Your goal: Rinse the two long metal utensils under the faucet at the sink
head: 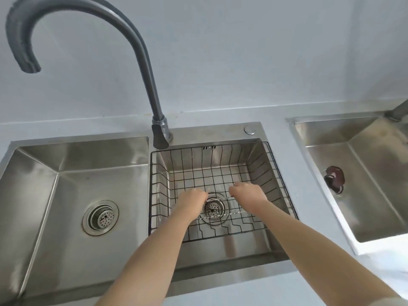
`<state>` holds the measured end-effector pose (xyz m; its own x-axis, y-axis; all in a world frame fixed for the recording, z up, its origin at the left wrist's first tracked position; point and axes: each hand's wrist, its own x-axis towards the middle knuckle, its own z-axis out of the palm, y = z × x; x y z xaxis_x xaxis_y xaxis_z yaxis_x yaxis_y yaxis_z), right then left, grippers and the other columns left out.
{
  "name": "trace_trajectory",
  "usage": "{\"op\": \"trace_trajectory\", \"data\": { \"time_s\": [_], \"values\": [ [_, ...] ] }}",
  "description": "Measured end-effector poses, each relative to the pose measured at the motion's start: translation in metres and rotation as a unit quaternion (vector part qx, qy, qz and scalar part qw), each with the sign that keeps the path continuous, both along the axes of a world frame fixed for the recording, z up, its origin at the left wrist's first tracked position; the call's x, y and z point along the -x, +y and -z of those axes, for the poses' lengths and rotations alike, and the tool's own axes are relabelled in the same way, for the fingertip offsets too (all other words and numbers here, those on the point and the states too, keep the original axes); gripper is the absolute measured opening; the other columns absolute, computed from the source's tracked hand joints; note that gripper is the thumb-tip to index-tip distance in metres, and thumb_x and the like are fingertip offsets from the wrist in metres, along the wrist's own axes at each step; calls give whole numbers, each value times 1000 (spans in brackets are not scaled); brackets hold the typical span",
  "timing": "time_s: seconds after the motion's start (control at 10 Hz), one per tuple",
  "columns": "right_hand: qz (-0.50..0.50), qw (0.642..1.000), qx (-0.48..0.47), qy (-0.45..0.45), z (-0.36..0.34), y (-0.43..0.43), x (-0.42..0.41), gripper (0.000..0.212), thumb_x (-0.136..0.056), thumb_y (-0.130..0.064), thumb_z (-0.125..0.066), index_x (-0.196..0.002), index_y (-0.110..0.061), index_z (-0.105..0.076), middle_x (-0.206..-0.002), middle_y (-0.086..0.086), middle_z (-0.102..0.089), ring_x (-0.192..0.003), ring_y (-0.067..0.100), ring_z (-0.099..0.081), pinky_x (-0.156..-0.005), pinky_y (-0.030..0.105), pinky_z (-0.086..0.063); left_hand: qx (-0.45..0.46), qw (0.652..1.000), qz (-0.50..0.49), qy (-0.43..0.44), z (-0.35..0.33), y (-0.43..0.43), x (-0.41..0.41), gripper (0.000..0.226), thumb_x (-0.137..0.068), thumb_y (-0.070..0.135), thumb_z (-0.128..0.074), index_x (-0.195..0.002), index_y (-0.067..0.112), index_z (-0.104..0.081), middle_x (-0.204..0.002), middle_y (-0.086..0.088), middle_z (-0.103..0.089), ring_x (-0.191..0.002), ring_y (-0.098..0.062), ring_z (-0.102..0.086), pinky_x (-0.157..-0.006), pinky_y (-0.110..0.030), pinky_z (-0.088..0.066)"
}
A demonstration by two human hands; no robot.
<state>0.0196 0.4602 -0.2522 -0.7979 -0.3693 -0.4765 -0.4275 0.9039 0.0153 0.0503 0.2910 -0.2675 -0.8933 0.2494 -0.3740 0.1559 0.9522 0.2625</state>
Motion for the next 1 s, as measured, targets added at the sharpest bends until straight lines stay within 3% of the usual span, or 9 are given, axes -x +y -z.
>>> {"op": "trace_trajectory", "data": {
  "time_s": [0.1,0.4,0.6,0.7,0.8,0.9,1.0],
  "values": [
    [8,1000,-2,-6,11,-3,1,45,-82,14,-43,-122,-8,-50,-119,12,-53,-103,33,-57,-73,35,-43,15,1000,-6,6,14,2,-1,25,-89,-3,-43,-105,4,-62,-115,-16,-61,-105,-31,-59,-86,-39,-50],
    [21,999,20,-18,38,-12,3,45,-79,15,-47,-119,-7,-51,-118,13,-51,-101,32,-58,-66,33,-37,40,999,-21,22,38,-3,1,37,-89,0,-45,-124,8,-55,-113,-13,-59,-110,-28,-53,-86,-36,-48],
    [41,998,37,-12,41,-15,2,46,-80,15,-46,-120,-7,-49,-118,12,-51,-104,31,-57,-66,32,-36,15,999,-31,32,44,-5,2,32,-86,-4,-47,-114,4,-60,-87,-8,-46,-104,-28,-53,-73,-33,-44],
    [54,998,43,-10,39,-15,0,47,-79,15,-48,-120,-7,-48,-119,12,-51,-106,30,-55,-67,32,-36,11,999,-28,44,41,-7,1,25,-83,-7,-48,-103,0,-61,-98,-12,-58,-103,-28,-54,-75,-35,-47],
    [65,997,39,-7,29,-18,-1,46,-81,14,-46,-121,-7,-47,-123,11,-49,-110,29,-53,-68,31,-34,16,997,-8,69,35,-11,-1,19,-79,-6,-54,-92,2,-65,-93,-11,-64,-93,-26,-58,-69,-32,-47],
    [79,994,63,28,19,-22,0,37,-86,9,-45,-119,-7,-47,-124,9,-49,-113,28,-49,-68,29,-33,2,991,3,135,26,-23,2,16,-61,-9,-69,-68,5,-67,-69,-7,-67,-70,-24,-63,-53,-29,-48],
    [92,989,86,72,7,-27,-1,29,-96,-12,-40,-124,-9,-45,-129,5,-48,-119,23,-44,-80,30,-43,-9,980,21,199,10,-34,0,20,-52,5,-82,-66,12,-69,-68,0,-70,-65,-18,-66,-53,-25,-56]
  ]
}}
